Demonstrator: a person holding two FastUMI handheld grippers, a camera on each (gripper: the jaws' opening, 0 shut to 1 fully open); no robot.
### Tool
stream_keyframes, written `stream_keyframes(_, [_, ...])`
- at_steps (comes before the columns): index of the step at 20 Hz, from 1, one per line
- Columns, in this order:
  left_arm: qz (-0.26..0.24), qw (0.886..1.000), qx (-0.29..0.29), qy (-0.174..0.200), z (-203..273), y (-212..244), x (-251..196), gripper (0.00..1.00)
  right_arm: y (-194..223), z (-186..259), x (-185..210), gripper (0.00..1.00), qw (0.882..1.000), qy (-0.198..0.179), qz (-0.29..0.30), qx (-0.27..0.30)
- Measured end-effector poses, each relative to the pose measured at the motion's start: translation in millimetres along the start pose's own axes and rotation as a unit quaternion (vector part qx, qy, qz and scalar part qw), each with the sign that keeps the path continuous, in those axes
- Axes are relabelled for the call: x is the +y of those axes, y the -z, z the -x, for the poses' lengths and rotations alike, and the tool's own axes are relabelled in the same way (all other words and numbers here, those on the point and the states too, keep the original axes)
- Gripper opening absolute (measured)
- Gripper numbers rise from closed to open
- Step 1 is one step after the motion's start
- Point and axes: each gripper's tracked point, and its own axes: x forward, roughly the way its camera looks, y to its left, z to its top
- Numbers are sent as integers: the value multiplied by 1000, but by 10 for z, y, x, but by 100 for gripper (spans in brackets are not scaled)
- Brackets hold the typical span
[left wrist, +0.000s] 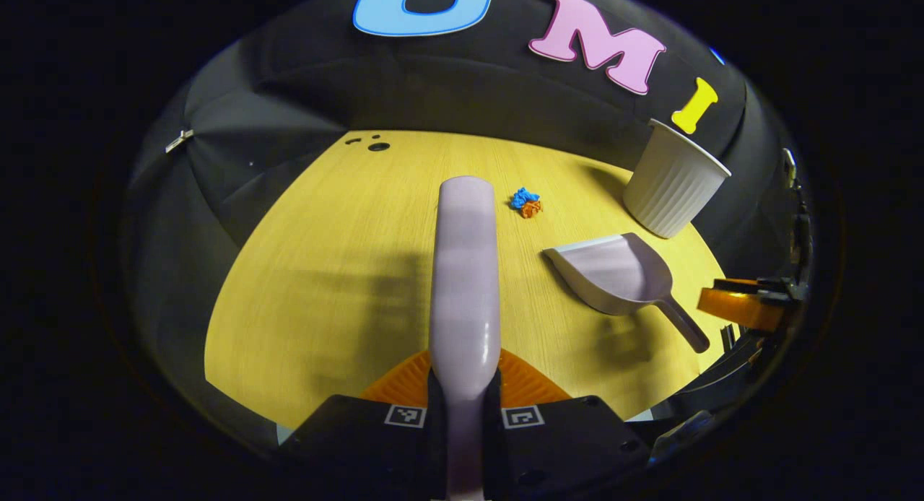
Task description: Pick up the small broom and dustpan from the desktop, sweep the trash into the dustpan with the broom, and then empty the trash into the garbage bin.
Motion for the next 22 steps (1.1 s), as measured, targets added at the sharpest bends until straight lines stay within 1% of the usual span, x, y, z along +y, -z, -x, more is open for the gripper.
stream_keyframes(2, [0,1000,-1,-10,127,60,51,24,168,-144,-29,99,999,2,-15,34])
stream_keyframes(4, [4,1000,-1,-18,213,140,110,24,241,-300,-105,99,998,12,-23,53])
stream_keyframes(9, [29,998,14,-46,317,314,221,24,406,-674,-216,99,995,27,7,96])
stream_keyframes(11, [40,997,20,-56,334,362,240,24,487,-776,-198,99,993,26,11,116])
stream_keyframes(13, [49,996,24,-65,342,382,259,24,532,-879,-147,97,991,17,10,131])
stream_keyframes(15, [62,995,26,-71,343,381,247,24,522,-933,-131,87,991,15,13,135])
stream_keyframes(16, [67,995,26,-74,349,397,242,24,507,-970,-125,76,991,9,18,134])
stream_keyframes(17, [70,994,26,-77,353,401,237,24,500,-949,-128,72,991,7,27,134])
stream_keyframes(18, [74,994,28,-79,346,407,230,24,498,-962,-149,56,990,8,38,134])
stream_keyframes(19, [78,993,29,-80,325,402,212,24,463,-954,-166,51,990,9,47,134])
stream_keyframes(20, [82,993,29,-80,282,392,188,24,489,-985,-162,41,989,5,53,140])
stream_keyframes(21, [86,993,30,-79,246,377,163,24,482,-989,-148,37,989,0,55,140])
stream_keyframes(22, [87,993,32,-75,187,363,131,24,487,-983,-150,40,988,-6,56,143])
